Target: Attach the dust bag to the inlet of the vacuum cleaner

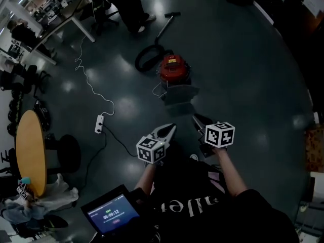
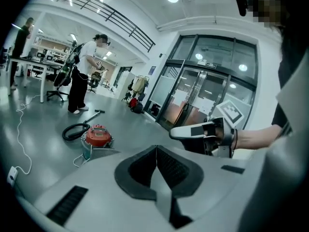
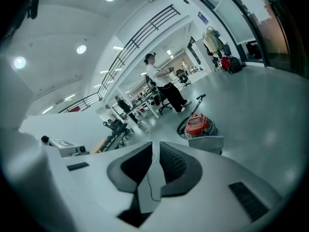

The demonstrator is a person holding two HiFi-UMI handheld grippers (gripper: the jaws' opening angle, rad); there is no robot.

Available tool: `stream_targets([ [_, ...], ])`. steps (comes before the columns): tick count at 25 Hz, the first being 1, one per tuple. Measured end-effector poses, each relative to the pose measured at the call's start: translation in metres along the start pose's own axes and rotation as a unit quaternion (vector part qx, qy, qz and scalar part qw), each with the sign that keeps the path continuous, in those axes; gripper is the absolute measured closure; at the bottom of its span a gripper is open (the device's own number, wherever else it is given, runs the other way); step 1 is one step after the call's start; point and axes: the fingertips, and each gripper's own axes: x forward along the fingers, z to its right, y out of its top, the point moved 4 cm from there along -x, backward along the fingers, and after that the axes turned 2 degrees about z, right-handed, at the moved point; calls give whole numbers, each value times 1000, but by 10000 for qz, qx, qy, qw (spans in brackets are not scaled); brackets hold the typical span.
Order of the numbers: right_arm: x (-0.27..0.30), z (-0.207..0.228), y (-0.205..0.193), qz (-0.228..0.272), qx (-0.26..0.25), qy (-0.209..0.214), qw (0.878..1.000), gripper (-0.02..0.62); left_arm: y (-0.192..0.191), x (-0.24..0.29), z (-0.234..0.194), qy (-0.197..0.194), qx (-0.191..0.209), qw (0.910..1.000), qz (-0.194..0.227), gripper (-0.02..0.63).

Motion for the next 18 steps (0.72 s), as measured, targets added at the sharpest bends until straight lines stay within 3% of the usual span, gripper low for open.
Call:
stream_targets([
  [7, -45, -30, -38, -69, -190, 313, 9993, 537, -17, -32, 53, 178, 64, 9998, 90, 600],
  [18, -56, -53, -92, -318, -443, 351, 9979, 537, -50, -69, 48, 413, 1, 9991, -79, 599],
])
